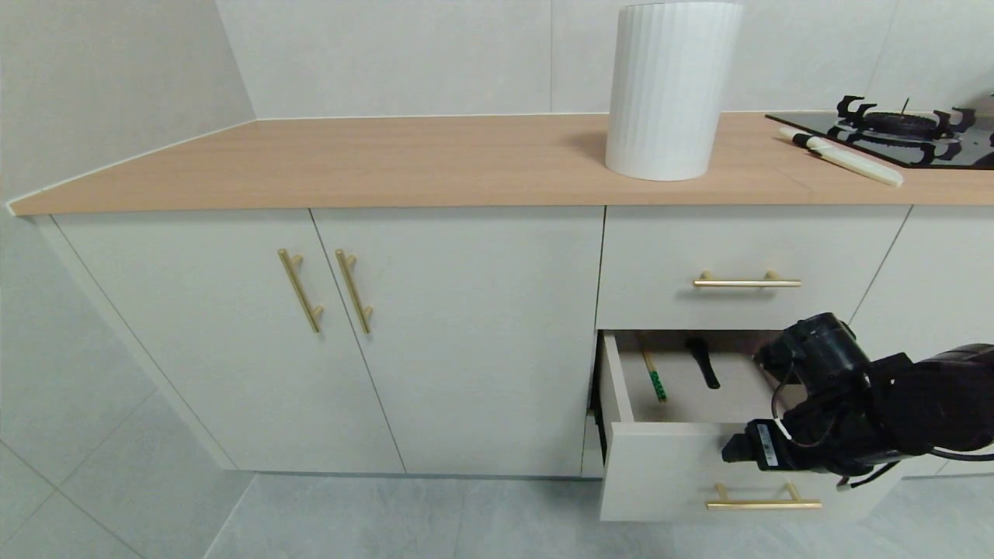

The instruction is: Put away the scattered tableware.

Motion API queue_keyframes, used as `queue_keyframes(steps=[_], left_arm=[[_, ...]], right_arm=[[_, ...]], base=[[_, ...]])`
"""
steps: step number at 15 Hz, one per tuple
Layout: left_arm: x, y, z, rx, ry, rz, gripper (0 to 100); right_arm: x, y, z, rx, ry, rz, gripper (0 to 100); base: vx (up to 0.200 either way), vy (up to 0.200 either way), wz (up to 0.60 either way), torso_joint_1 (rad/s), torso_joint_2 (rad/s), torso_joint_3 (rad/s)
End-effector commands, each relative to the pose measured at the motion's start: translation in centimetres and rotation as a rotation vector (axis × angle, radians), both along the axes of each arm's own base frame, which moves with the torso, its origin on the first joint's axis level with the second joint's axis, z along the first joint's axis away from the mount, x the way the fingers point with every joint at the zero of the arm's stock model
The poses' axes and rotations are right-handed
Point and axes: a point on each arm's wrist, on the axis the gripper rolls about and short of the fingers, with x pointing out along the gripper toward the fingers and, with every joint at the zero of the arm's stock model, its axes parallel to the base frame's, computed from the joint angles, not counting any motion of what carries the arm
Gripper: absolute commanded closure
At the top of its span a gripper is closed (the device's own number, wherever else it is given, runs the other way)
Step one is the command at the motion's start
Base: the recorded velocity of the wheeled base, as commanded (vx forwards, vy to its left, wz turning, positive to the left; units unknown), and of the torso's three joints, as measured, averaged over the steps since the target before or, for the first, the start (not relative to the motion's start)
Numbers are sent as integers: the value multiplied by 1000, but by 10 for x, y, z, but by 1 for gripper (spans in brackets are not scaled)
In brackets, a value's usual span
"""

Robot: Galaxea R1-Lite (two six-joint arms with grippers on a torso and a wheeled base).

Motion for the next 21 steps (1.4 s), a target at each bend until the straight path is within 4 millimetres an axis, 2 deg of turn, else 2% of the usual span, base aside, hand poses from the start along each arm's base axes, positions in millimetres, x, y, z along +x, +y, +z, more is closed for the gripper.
queue_keyframes(steps=[1, 7, 13, 21], left_arm=[[0, 0, 0, 0, -1, 1, 0], [0, 0, 0, 0, -1, 1, 0], [0, 0, 0, 0, -1, 1, 0], [0, 0, 0, 0, -1, 1, 0]], right_arm=[[18, 1, -5, 0, -20, -3, 0], [44, -1, -9, 40, -197, -19, 0], [54, -4, -20, 72, -369, -41, 0], [69, -1, -37, 61, -516, -91, 0]], base=[[0, 0, 0, 0, 0, 0], [0, 0, 0, 0, 0, 0], [0, 0, 0, 0, 0, 0], [0, 0, 0, 0, 0, 0]])
